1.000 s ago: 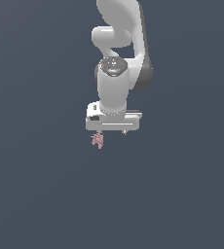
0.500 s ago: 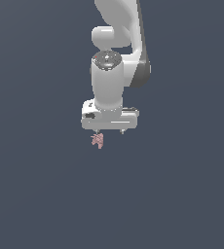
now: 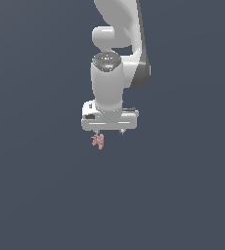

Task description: Pick up the object and move it to a goal position.

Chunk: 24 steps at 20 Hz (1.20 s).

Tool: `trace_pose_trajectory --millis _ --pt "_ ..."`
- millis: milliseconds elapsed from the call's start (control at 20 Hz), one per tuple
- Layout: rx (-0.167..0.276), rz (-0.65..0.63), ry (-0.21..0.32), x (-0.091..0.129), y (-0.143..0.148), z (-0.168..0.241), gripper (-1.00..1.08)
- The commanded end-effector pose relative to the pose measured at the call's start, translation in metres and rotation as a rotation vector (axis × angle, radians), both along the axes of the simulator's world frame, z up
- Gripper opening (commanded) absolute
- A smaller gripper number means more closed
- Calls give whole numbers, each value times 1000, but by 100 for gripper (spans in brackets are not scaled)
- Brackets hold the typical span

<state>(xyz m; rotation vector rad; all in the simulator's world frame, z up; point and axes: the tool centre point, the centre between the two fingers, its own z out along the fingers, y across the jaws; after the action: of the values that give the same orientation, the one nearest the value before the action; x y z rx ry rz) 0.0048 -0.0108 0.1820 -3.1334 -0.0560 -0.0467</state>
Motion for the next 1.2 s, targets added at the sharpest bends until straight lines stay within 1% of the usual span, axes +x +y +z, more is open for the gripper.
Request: trace_pose_trajectory --millis 0,450,1150 --pt "-2 23 1 -1 -2 -3 100" --pt "-10 166 6 -9 -13 -18 100" --pt "-21 507 17 -30 -35 -52 100"
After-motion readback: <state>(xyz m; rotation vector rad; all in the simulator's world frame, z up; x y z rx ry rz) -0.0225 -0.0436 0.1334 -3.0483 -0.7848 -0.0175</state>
